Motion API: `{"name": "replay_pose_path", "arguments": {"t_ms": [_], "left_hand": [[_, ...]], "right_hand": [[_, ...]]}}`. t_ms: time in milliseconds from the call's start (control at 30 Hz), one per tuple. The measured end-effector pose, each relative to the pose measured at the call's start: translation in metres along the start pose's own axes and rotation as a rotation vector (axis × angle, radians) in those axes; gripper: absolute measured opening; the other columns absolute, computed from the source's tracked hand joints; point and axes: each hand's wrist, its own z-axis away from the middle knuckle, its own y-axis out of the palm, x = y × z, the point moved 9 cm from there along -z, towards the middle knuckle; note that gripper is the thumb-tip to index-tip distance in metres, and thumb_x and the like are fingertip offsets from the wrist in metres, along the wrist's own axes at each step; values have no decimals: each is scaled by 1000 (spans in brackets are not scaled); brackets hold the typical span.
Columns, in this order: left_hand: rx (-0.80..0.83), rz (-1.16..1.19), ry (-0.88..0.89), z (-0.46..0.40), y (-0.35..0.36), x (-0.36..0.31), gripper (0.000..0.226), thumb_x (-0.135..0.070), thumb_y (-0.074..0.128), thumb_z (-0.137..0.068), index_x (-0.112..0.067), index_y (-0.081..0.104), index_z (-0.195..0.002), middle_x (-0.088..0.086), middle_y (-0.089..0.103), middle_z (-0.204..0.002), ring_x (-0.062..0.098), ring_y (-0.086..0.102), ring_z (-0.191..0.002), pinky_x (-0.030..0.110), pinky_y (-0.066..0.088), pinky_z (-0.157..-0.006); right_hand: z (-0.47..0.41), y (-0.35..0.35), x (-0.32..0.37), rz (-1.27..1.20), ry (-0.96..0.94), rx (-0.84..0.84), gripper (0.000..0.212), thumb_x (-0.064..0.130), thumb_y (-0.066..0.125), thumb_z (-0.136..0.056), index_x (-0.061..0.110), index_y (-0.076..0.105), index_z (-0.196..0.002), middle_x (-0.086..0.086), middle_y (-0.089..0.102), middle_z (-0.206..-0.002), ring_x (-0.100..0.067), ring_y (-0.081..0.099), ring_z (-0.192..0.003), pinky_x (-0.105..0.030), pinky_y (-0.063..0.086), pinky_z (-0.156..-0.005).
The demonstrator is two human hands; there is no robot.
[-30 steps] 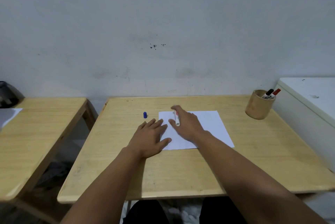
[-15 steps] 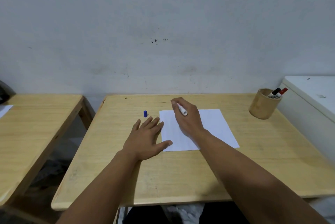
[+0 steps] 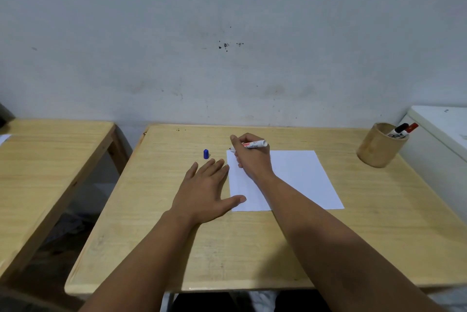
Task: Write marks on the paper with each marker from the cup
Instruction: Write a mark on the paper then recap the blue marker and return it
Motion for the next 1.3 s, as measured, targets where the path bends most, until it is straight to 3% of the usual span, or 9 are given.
{"name": "replay_pose_path", "arguments": {"t_ms": [100, 400, 700, 1000, 1167, 1300], "left_hand": [[-3, -11, 1, 0, -2, -1, 100, -90, 35, -81, -26, 34, -159, -7, 25, -169, 12, 13, -158, 46, 7, -129], [18, -66, -49, 3, -3, 7, 110, -96, 28, -77, -26, 29, -161, -3, 16, -172, 18, 6, -160, 44, 6, -129], [29, -49, -62, 4, -2, 8, 111, -97, 28, -76, -27, 28, -161, -5, 13, -172, 15, 2, -160, 44, 4, -129], [34, -55, -62, 3, -1, 9, 111, -97, 27, -75, -27, 27, -162, -5, 13, -172, 15, 2, -160, 44, 4, -129], [35, -51, -65, 4, -2, 8, 111, -97, 28, -75, -28, 27, -162, -5, 13, -172, 15, 2, -160, 44, 4, -129], [35, -52, -69, 5, -3, 8, 111, -98, 28, -74, -28, 28, -161, -5, 13, -172, 14, 2, -160, 43, 4, -129]], "right_hand": [[1, 1, -4, 39, 8, -9, 29, 37, 71, -93, 19, 66, -70, -3, 79, -73, -17, 69, -58, -32, 57, -57], [2, 4, -7, 61, 26, 4, 26, 35, 65, -84, 23, 60, -62, -1, 82, -78, -17, 71, -56, -37, 59, -63], [-2, 5, -9, 104, -7, -11, 26, 31, 71, -87, 17, 67, -65, -3, 78, -73, -19, 76, -64, -30, 58, -60], [-5, 7, -9, 166, -35, 0, 25, 34, 70, -85, 22, 66, -63, -4, 76, -72, -18, 77, -63, -42, 64, -65], [-5, 7, -13, 89, 35, 8, 23, 31, 68, -78, 21, 60, -59, -15, 76, -76, -19, 69, -59, -39, 56, -64], [-4, 5, -10, -95, 83, -2, 27, 31, 77, -89, 18, 63, -69, -10, 73, -67, -22, 65, -56, -32, 54, -58]]}}
